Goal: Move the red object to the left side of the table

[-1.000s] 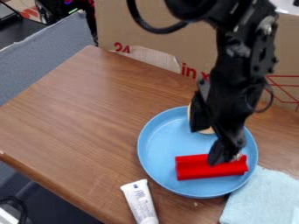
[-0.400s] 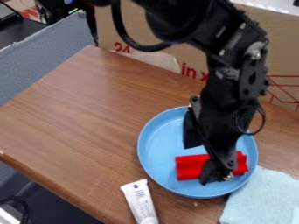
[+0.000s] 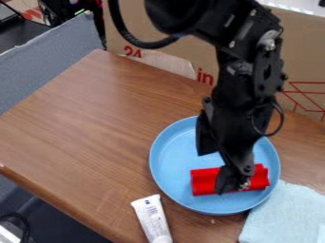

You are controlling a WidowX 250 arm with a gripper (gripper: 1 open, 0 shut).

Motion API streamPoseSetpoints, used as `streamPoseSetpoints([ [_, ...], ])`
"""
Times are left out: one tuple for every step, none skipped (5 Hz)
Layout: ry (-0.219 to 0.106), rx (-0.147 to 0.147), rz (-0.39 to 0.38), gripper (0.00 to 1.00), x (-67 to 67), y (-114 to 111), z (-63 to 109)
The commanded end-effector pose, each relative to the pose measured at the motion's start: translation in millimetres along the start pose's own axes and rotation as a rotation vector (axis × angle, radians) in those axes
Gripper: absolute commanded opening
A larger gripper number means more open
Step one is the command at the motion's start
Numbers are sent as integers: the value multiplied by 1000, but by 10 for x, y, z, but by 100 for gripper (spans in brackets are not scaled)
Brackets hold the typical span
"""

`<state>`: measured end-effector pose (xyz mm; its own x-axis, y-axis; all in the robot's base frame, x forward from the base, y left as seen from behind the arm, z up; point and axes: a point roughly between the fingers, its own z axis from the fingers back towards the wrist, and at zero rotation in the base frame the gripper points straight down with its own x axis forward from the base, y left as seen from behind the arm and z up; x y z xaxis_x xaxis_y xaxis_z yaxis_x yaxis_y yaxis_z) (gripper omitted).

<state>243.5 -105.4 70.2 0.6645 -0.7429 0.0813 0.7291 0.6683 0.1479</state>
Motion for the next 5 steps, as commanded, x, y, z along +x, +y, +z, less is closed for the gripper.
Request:
streamPoseSetpoints([
  [-15, 5, -2, 100, -48, 53, -51],
  [-15, 16, -10, 100, -95, 45, -110],
  [8, 24, -13, 100, -172, 68, -129],
  [11, 10, -7, 100, -260, 53, -175],
  [5, 24, -8, 0, -262, 25, -112],
])
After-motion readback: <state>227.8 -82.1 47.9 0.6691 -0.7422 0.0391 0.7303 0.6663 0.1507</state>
